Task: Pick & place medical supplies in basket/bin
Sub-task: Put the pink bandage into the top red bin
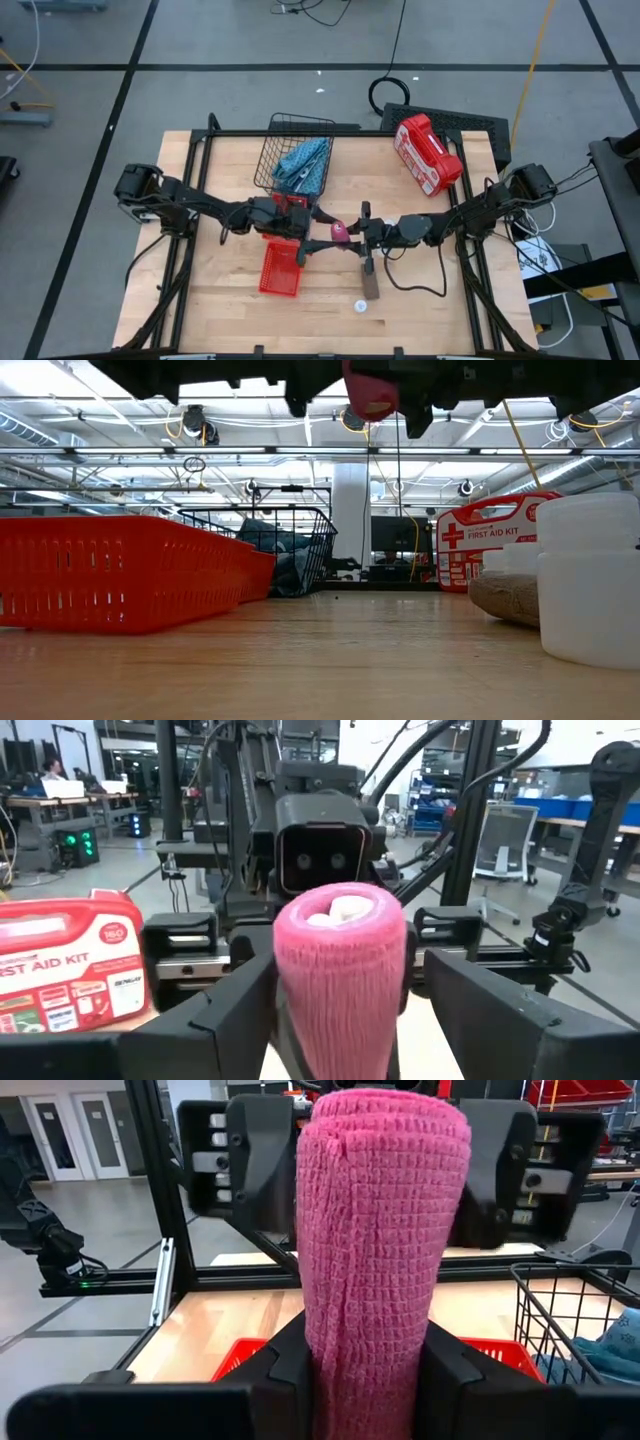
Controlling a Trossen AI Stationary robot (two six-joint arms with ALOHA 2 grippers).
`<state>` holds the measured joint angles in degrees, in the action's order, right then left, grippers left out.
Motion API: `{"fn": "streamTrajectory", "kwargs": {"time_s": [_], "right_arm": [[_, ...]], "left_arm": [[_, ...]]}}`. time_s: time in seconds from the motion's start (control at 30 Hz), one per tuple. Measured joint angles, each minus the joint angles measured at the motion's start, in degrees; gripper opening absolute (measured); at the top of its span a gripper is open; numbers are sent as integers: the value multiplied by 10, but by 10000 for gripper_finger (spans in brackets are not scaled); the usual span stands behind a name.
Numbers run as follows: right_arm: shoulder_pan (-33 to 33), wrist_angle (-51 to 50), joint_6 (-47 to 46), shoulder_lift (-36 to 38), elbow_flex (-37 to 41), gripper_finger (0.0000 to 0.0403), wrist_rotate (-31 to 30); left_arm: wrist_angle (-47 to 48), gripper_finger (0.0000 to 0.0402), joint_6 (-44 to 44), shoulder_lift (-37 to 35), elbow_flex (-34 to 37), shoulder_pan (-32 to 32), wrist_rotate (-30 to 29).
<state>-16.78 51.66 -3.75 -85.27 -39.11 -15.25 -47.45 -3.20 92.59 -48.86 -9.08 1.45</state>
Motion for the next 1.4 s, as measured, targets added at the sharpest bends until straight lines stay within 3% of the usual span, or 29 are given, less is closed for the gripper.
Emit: {"fn": "streamTrajectory", "kwargs": {"time_s": [0.33,0.47,0.63,0.83,1.03,1.23,1.3,1.4], "right_arm": [[-3,-10,1,0,0,96,1],[-3,-11,1,0,0,96,1],[-3,-15,1,-1,0,108,5],[-2,-26,1,0,-2,151,3],[-3,-35,1,0,0,182,3],[-3,-38,2,0,0,189,4],[-3,-38,1,0,0,188,4],[-3,-39,1,0,0,184,3]], "left_arm": [[10,250,3,36,-44,8,1],[22,201,1,29,-44,8,8],[33,89,-14,26,-44,10,31],[175,81,-15,-58,-43,21,45],[397,81,-39,-191,-43,12,-87],[663,81,-209,-271,-36,-9,-287],[710,81,-278,-275,-22,-15,-339],[716,81,-357,-276,16,-16,-358]]}}
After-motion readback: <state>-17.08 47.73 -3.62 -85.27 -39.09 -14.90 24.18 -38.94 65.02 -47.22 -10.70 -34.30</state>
